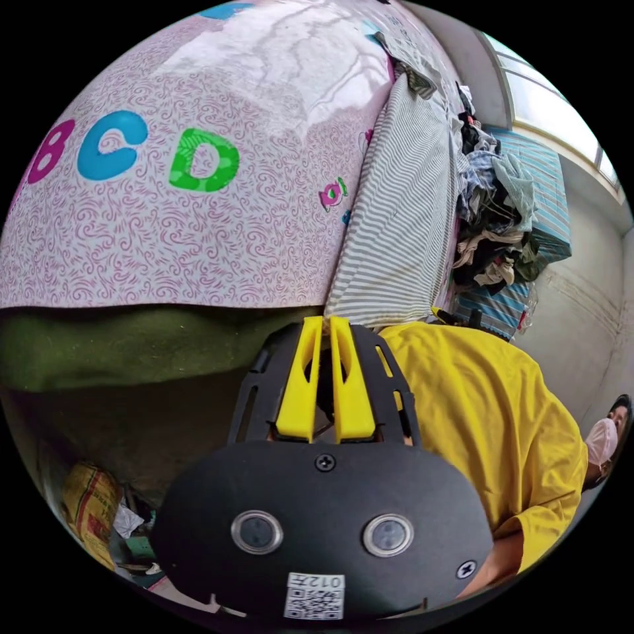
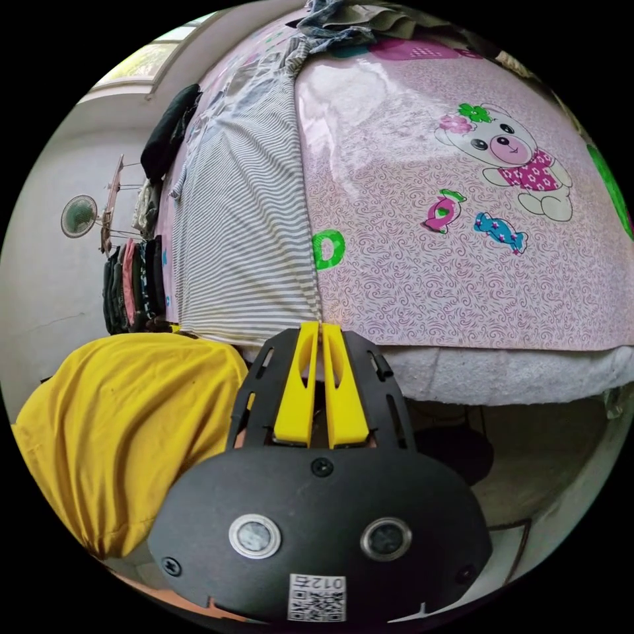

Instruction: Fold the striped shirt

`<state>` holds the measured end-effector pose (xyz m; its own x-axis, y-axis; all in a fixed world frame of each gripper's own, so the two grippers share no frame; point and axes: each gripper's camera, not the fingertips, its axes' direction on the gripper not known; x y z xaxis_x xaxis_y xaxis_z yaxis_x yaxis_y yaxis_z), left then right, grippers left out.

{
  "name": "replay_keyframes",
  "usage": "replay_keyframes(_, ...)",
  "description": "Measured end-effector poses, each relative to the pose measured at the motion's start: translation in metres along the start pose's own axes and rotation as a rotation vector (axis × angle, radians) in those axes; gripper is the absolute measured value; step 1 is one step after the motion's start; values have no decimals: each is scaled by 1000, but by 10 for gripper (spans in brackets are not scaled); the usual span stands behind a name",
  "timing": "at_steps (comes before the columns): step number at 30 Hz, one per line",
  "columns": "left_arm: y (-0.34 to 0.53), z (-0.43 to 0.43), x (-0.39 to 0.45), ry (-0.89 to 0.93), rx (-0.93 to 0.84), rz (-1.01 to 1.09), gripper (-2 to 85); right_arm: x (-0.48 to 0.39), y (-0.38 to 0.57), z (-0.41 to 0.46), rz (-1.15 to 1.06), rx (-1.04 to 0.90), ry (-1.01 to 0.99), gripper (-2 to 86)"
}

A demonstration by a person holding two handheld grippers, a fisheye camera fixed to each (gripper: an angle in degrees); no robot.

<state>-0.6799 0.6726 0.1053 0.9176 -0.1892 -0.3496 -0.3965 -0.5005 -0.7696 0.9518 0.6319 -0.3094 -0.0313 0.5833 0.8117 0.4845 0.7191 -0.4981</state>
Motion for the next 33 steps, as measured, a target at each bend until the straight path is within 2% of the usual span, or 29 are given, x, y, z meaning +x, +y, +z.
replay_keyframes(5, 29, 4, 6, -44, 23, 2, 5, -1, 3, 0, 36, -15, -29, 5)
replay_keyframes(8, 47, -17, 28, -92, 132, 18, 4, -8, 5, -9, 55, 3, 7, 5)
replay_keyframes(13, 8, -25, 142, -281, 219, 223, 4, -80, -19, -22, -139, 113, 113, 5)
replay_keyframes(16, -45, 12, 198, -401, 144, 271, 4, -139, -53, 9, -286, 19, 143, 2)
replay_keyframes(21, -93, 78, 231, -558, -38, 268, 3, -206, -61, 88, -476, -211, 508, 0)
replay_keyframes(24, -91, 100, 229, -632, -99, 247, 4, -213, -44, 121, -546, -305, 642, 0)
replay_keyframes(33, -86, 87, 217, -540, -61, 167, 4, -238, -29, 140, -586, -251, 683, 4)
